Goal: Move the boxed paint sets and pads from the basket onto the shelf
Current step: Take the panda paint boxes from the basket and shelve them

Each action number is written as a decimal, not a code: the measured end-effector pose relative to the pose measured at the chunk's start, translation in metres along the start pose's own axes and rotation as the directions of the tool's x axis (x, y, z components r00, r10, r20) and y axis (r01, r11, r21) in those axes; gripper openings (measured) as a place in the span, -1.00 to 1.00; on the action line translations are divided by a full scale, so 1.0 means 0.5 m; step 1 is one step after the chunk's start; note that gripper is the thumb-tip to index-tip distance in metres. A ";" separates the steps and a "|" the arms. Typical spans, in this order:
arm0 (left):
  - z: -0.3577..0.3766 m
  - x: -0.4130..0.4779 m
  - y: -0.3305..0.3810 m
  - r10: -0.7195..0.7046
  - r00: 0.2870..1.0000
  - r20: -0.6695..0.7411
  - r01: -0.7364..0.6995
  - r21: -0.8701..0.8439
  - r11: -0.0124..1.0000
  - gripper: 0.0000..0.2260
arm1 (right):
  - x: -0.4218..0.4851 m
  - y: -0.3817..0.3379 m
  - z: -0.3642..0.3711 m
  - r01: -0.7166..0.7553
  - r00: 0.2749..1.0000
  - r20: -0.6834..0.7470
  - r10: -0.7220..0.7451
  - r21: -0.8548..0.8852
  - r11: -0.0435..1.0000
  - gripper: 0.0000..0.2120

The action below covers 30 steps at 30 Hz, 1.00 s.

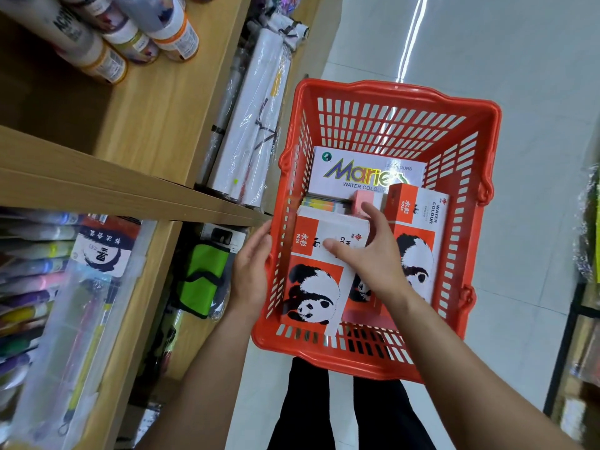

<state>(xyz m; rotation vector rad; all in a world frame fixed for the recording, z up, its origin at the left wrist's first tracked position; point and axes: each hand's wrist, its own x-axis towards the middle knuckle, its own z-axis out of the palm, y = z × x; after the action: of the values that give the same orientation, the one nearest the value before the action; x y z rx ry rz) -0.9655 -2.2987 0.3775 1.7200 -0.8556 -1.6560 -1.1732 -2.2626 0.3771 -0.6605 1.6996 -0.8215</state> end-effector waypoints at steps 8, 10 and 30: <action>-0.001 0.010 -0.009 -0.009 1.000 0.027 0.010 -0.060 0.998 -0.72 | -0.055 0.051 0.072 0.037 0.999 0.000 -0.037 0.080 0.996 -0.26; -0.002 0.014 -0.010 -0.017 0.999 0.043 0.021 -0.089 0.996 -0.68 | -0.061 0.053 0.082 0.102 0.995 -0.004 -0.102 0.031 0.994 -0.17; 0.215 -0.043 0.046 -0.044 0.954 0.298 -0.105 0.467 0.878 -0.60 | -0.227 -0.042 -0.308 0.165 0.893 -0.445 -0.063 0.194 0.967 -0.40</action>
<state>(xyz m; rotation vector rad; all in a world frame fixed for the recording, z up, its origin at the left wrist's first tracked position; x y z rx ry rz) -1.0745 -2.2944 0.4040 1.7679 -1.5411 -1.8182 -1.2914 -2.1577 0.4869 -0.4408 1.9355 -1.3047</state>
